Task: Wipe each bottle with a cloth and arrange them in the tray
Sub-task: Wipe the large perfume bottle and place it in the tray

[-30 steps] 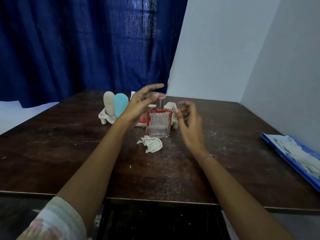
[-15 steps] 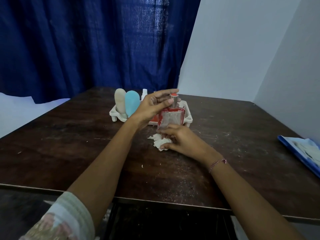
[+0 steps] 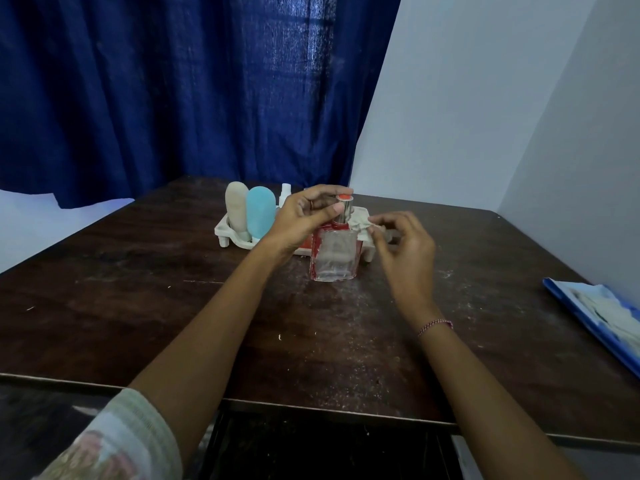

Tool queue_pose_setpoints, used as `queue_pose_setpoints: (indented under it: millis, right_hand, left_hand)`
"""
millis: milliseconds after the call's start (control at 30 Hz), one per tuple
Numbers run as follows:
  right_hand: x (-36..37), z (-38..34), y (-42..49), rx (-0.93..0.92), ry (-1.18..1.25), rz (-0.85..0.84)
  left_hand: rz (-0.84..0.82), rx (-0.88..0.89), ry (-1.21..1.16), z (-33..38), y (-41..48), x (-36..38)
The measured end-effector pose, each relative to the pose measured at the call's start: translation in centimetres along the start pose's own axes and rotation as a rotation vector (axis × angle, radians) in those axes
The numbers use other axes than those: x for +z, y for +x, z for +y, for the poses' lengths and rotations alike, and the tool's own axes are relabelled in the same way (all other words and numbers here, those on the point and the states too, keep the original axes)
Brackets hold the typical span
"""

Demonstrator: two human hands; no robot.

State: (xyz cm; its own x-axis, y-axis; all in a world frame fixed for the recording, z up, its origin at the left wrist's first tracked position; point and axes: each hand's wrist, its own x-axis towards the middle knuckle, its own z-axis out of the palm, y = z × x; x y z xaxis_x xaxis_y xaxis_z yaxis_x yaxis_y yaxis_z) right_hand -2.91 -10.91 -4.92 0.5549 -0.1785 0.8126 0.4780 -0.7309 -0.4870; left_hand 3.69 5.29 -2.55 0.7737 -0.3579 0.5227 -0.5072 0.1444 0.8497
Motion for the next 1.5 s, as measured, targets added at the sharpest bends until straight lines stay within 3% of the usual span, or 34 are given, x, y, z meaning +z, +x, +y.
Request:
queue_pose_setpoints:
  millis: [233,433,633,833,1000,1233,1500]
  right_hand:
    - [0.7,-0.4,-0.7,-0.034,-0.025,-0.105]
    - [1.3,-1.6,-1.4,-0.315,-0.094,-0.297]
    - [0.6,-0.9,-0.6,-0.258,-0.132,-0.108]
    - [1.3,-2.3,-1.5,-0.42,-0.134,-0.273]
    - [0.2,-1.3,-0.5,-0.281,-0.132,-0.046]
    - [1.6,-1.9,-1.4,-0.431,-0.234,-0.235]
    - [0.2,-0.7,-0.6,-0.303,-0.253,-0.148]
  left_hand:
    - [0.047,0.074,0.111,0.0,0.0,0.0]
    - [0.038,0.077,0.116,0.1,0.0,-0.1]
    - [0.044,0.061,0.125,0.1,0.1,-0.1]
    - [0.031,0.073,0.106,0.1,0.1,-0.1]
    - [0.01,0.061,0.111,0.0,0.2,-0.1]
    - [-0.009,0.064,0.095,0.1,0.1,-0.2]
    - [0.006,0.029,0.075,0.0,0.0,-0.2]
